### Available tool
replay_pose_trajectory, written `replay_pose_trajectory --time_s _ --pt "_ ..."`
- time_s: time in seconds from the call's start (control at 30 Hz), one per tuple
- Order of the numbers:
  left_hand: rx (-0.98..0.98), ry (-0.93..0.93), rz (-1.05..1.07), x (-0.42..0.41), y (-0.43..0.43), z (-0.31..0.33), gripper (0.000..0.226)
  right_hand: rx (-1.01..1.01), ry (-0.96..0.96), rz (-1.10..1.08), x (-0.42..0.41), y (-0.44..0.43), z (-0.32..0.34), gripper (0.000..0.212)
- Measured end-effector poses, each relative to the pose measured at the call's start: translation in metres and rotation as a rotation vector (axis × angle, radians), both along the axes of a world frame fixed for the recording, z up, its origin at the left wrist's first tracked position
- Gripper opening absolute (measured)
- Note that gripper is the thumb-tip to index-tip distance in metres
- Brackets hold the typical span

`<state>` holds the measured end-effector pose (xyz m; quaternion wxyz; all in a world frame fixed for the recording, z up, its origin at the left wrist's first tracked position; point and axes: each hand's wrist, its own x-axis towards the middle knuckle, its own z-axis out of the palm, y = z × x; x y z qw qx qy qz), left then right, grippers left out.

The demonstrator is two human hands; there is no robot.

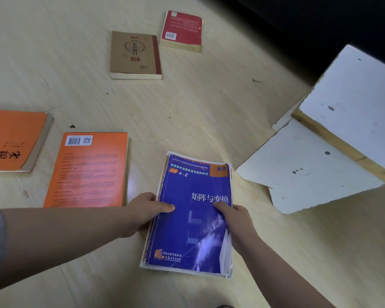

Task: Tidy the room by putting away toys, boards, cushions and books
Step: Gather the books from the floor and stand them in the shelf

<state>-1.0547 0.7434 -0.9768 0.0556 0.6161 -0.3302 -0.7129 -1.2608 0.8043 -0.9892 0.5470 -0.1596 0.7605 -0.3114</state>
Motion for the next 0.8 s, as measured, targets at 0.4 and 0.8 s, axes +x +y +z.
replay_pose_trajectory --time_s 0.4,0.8 --pt "0.066 0.172 0.083 0.003 -0.008 -0.001 0.022 -0.056 -0.012 0.032 -0.010 -0.005 0.013 0.041" --pt "0.108 0.193 0.131 0.016 -0.011 -0.002 0.029 -0.220 -0.125 0.193 -0.006 -0.019 0.022 0.059"
